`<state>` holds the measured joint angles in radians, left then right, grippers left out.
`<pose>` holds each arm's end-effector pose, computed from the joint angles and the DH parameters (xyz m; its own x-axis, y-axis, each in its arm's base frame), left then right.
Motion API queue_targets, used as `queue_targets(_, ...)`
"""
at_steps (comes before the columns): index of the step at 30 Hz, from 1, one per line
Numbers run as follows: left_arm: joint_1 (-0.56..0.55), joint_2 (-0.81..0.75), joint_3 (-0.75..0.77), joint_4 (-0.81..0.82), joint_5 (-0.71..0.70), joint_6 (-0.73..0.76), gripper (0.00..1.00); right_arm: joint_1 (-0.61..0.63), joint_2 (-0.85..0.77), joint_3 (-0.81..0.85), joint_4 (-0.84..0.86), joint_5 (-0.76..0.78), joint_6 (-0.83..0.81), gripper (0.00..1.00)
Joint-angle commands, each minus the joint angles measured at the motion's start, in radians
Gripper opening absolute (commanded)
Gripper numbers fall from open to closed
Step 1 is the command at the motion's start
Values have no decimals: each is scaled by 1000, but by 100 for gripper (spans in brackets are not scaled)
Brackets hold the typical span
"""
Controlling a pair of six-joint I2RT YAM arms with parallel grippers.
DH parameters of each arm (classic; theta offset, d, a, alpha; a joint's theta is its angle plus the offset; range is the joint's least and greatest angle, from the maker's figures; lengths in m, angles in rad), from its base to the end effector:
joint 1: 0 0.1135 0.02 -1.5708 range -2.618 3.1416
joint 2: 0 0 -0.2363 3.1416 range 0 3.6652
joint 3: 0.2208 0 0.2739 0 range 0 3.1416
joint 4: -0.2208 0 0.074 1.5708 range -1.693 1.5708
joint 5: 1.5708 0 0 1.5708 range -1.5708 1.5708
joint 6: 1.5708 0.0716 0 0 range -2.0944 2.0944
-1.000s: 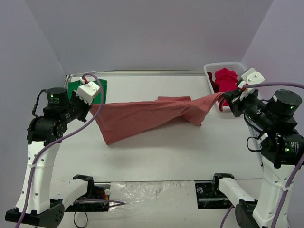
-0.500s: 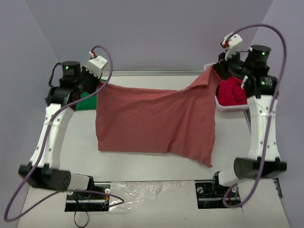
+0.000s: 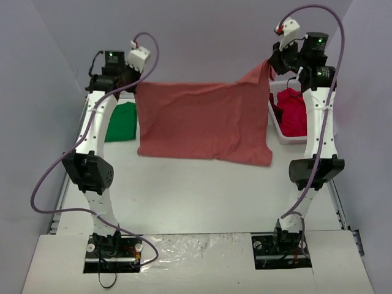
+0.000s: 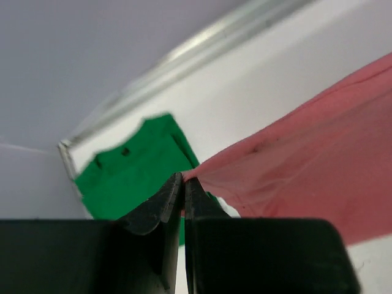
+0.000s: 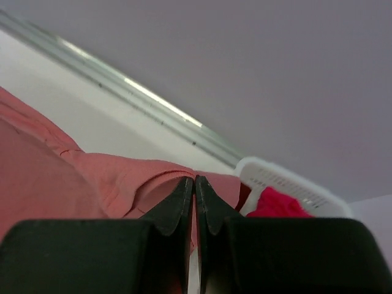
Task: Fold and stack the t-shirts
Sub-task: Flatten out the tshirt
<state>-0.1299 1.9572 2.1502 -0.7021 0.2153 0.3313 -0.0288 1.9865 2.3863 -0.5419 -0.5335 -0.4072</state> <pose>0.4795 -0.0781 0.3724 -0.3557 0.3669 -0.8596 0.4518 0.8726 0.1856 0.4734 0.0228 0.4697 0.0595 -0.3429 -0.9375 -0.4954 0.8052 -0.3259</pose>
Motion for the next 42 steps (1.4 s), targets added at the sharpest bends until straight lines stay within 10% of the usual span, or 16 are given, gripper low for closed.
queue_targets(1, -4, -145, 244, -43, -28, -29, 2, 3, -173, 140, 54, 9, 27, 0)
queue_targets(4, -5, -271, 257, -51, -13, -32, 2, 1, -306, 122, 56, 0, 36, 0)
queue_targets(15, -2, -938, -618, -113, 96, 144, 2, -2, -979, -525, -139, -79, -70, 0)
queue_targets(23, 3, -1124, -698, -549, 398, 432, 70, -69, -1167, -719, -395, -155, -301, 51)
queue_targets(30, 4, -1049, -495, -564, 412, 450, 84, -66, -994, -622, -293, -140, -243, 62)
queue_targets(33, 3, -977, -547, -414, 348, 359, 86, -66, -913, -712, -199, -146, -200, 55)
queue_targets(38, 4, -783, -735, -86, 282, 130, 84, -65, -724, -857, -95, -171, -170, 5)
queue_targets(42, 4, -618, -791, 65, 251, 45, 82, -25, -500, -889, -44, -87, -177, 0)
